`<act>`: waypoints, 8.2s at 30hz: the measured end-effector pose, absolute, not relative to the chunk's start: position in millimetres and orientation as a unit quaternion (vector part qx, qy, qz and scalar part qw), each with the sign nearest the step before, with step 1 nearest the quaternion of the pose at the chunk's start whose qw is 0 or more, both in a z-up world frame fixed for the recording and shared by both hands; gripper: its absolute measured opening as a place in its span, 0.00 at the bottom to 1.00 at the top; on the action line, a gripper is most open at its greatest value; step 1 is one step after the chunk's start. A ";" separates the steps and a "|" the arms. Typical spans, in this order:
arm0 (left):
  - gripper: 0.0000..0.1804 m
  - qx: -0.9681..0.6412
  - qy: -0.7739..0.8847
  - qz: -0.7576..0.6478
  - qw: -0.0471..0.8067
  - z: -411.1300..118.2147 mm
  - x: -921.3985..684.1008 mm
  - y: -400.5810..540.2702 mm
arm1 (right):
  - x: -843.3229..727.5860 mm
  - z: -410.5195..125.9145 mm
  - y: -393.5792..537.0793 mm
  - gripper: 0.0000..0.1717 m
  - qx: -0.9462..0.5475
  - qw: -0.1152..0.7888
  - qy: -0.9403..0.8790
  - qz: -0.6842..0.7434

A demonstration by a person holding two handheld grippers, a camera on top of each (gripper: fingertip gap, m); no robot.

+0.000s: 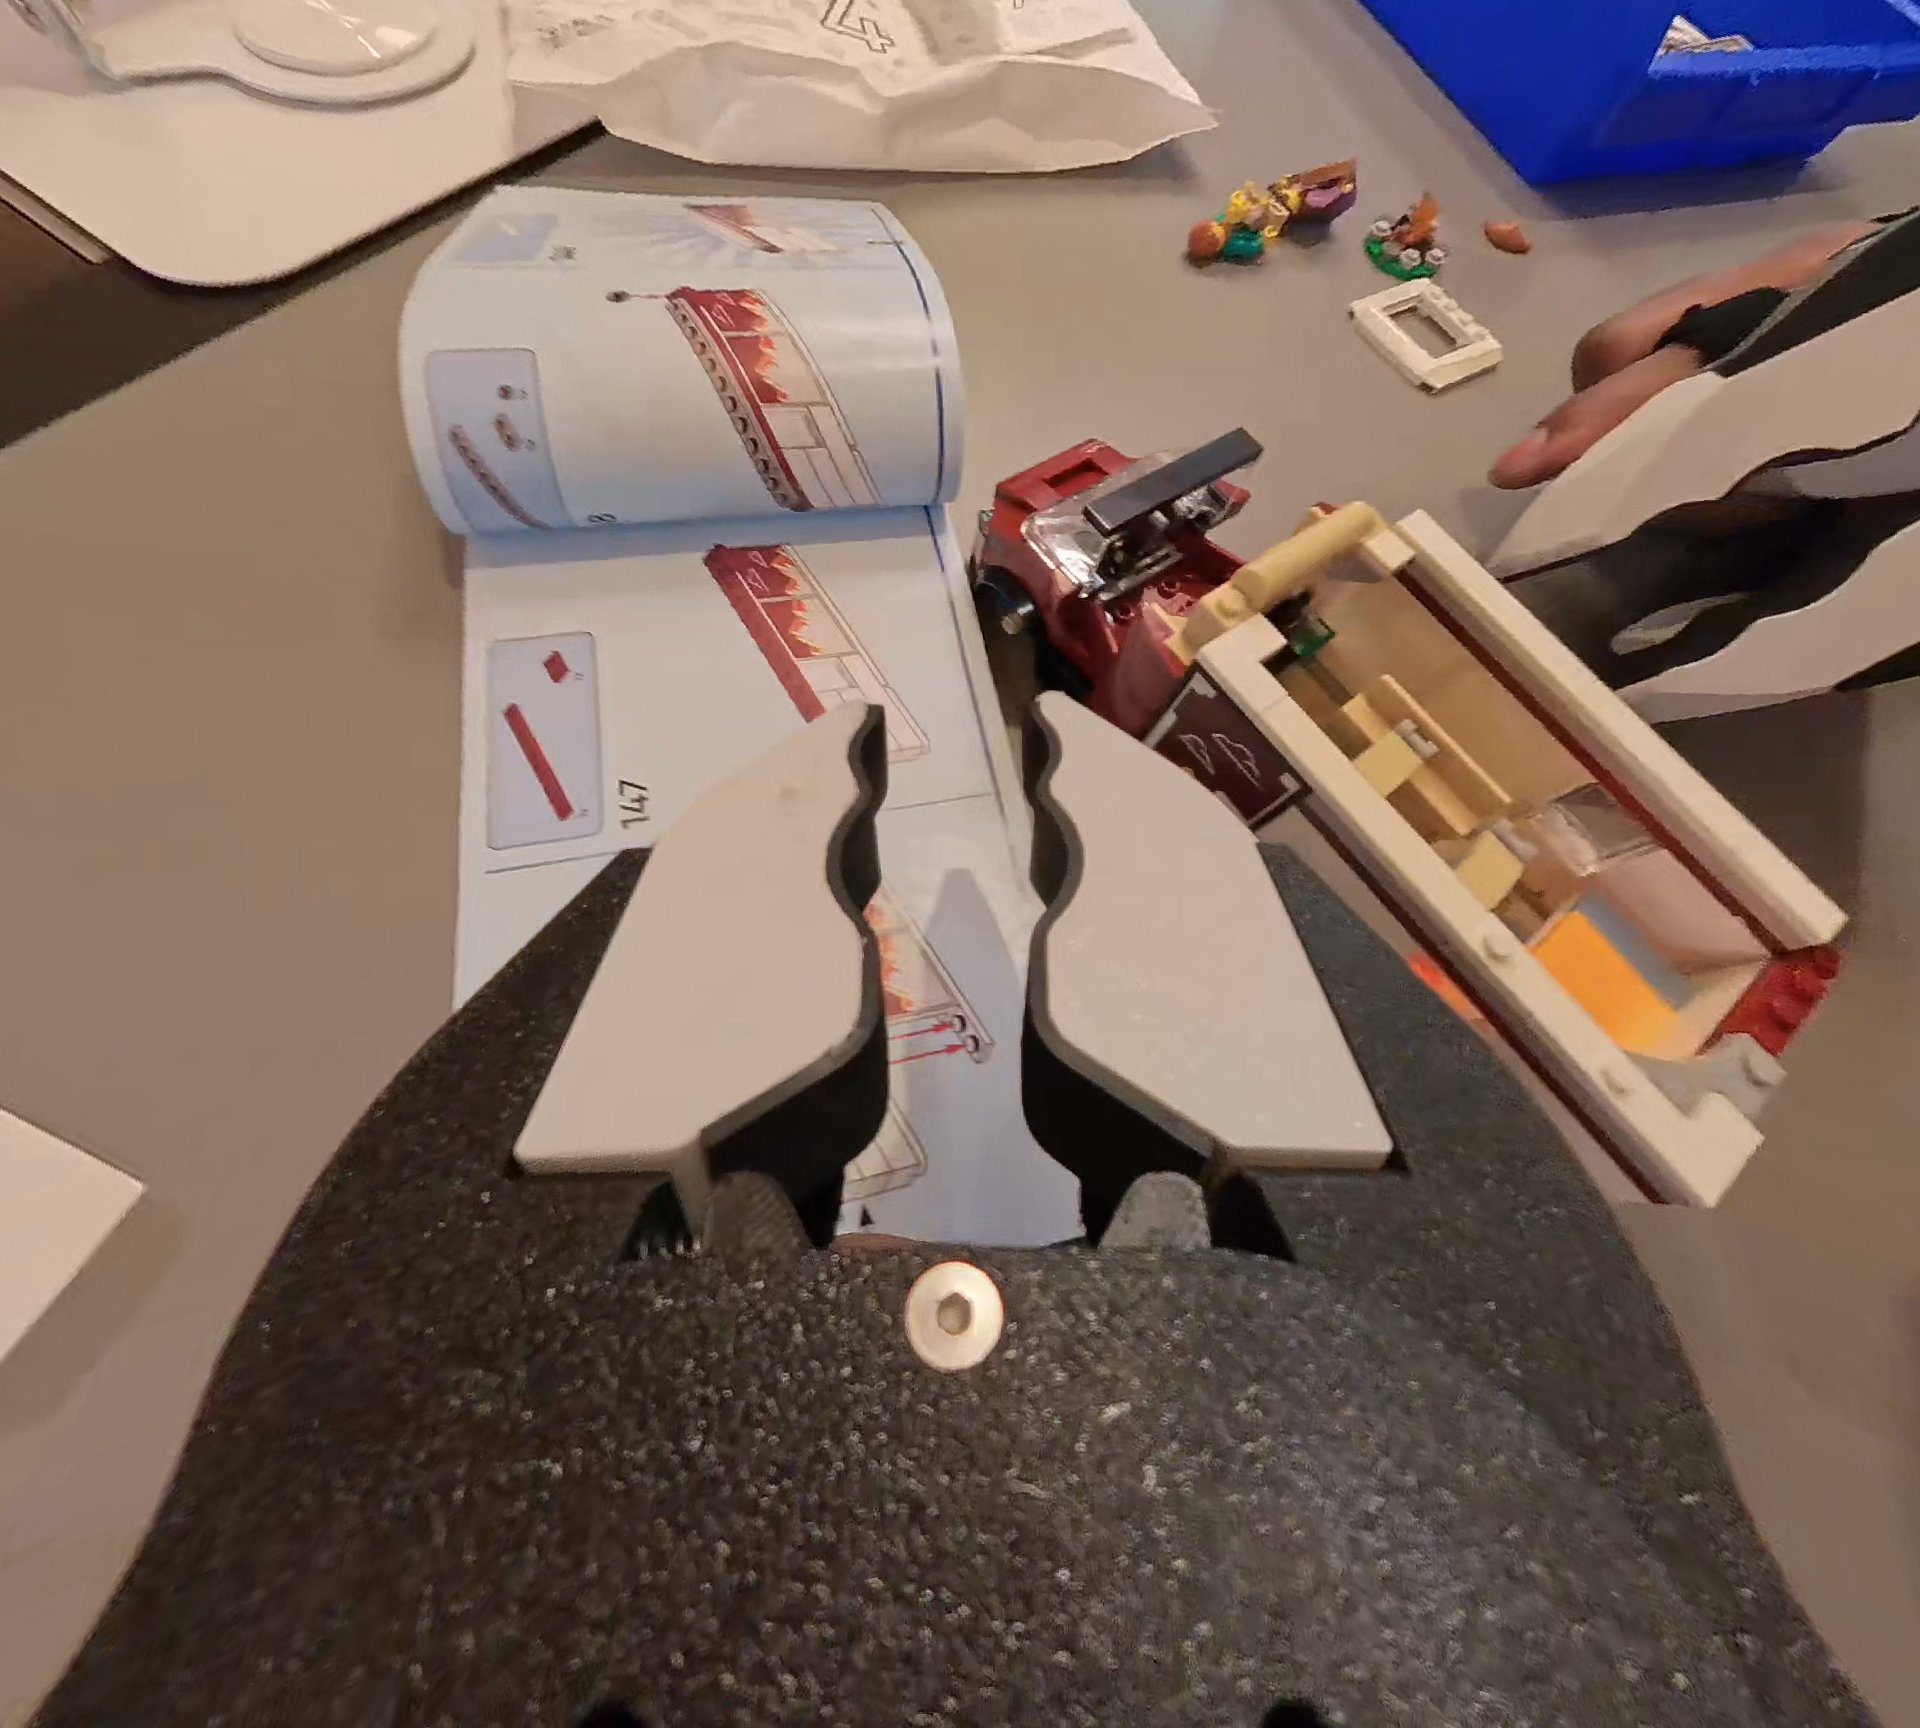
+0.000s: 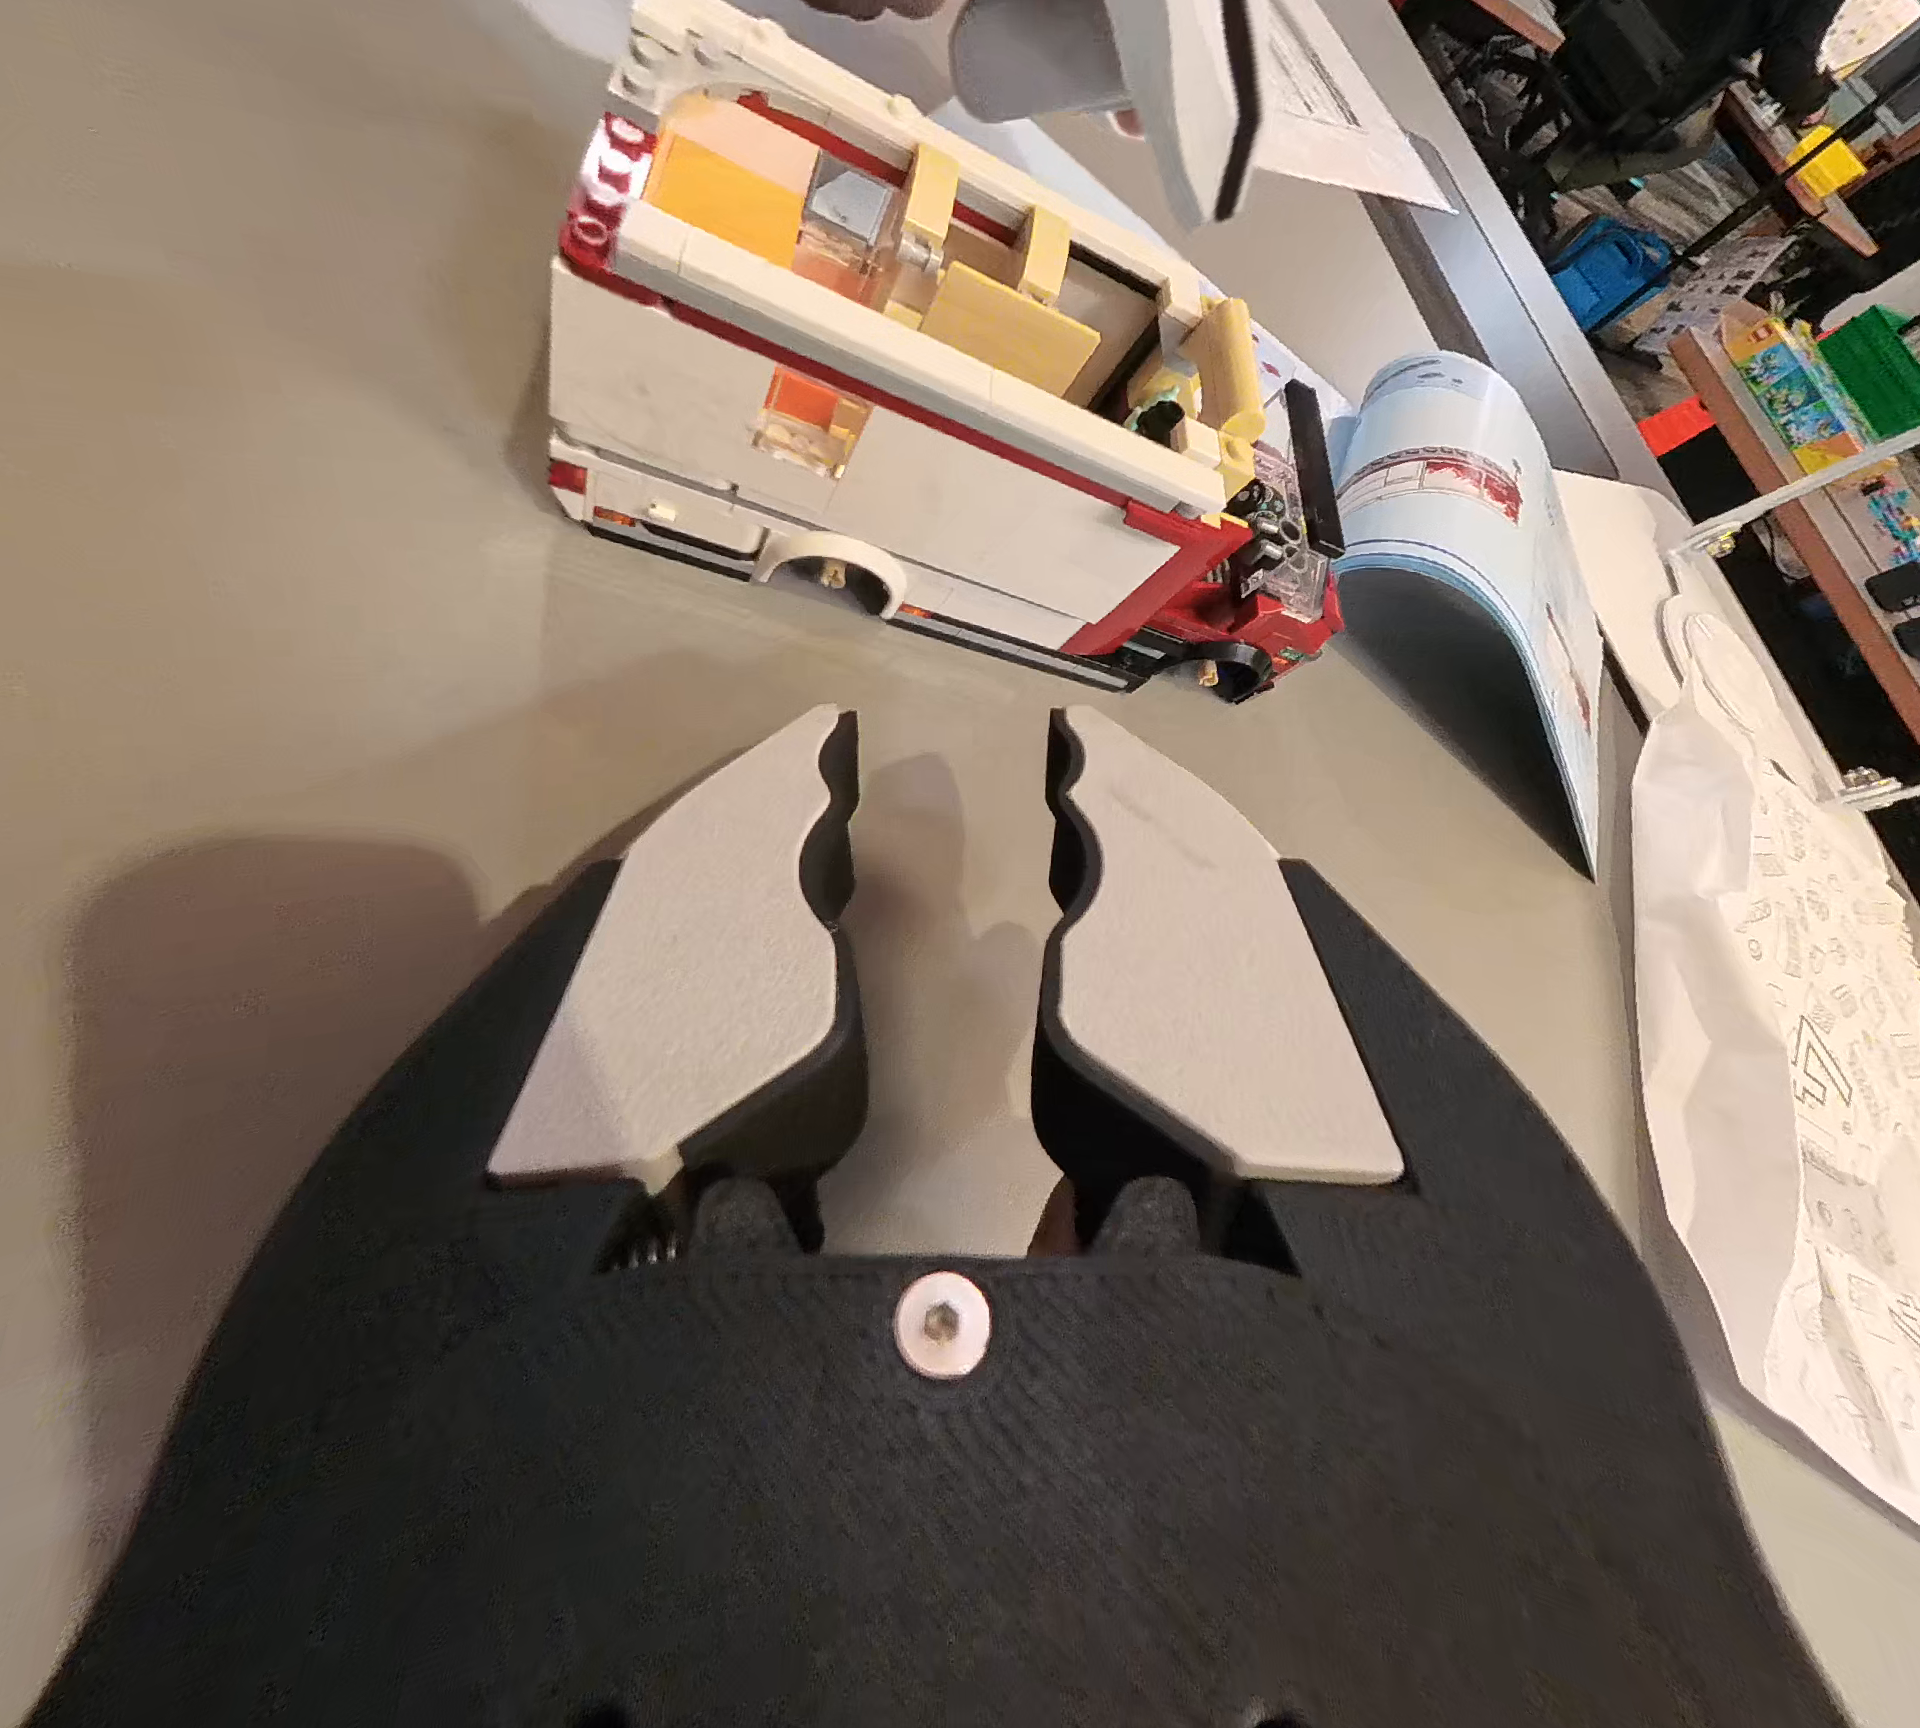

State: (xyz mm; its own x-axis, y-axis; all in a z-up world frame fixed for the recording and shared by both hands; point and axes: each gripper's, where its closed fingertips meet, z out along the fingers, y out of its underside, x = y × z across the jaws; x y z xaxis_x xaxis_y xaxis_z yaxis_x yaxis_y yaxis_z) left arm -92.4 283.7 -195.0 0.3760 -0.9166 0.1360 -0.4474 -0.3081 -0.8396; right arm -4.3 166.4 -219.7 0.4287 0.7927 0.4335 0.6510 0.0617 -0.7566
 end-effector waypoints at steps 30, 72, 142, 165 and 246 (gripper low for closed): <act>0.15 -0.704 0.487 -0.391 0.338 -162.0 -76.8 236.5 | -12.8 -213.2 186.4 0.20 -0.666 0.529 -0.524 0.046; 0.14 -0.715 0.624 -0.109 0.295 -194.4 -42.2 171.7 | 0.0 -222.7 195.9 0.18 -0.663 0.528 -0.529 -0.046; 0.18 -0.414 0.798 -0.270 0.345 -166.9 -79.9 95.4 | 0.8 -238.8 140.5 0.27 -0.610 0.387 -0.688 0.076; 0.17 -0.358 0.808 -0.253 0.393 -171.4 -51.0 80.2 | -4.0 -250.3 133.6 0.07 -0.614 0.241 -0.748 0.072; 0.04 -0.449 0.710 0.123 0.529 -184.4 18.1 147.4 | 6.6 -165.4 120.5 0.06 -0.437 0.608 -0.650 -0.132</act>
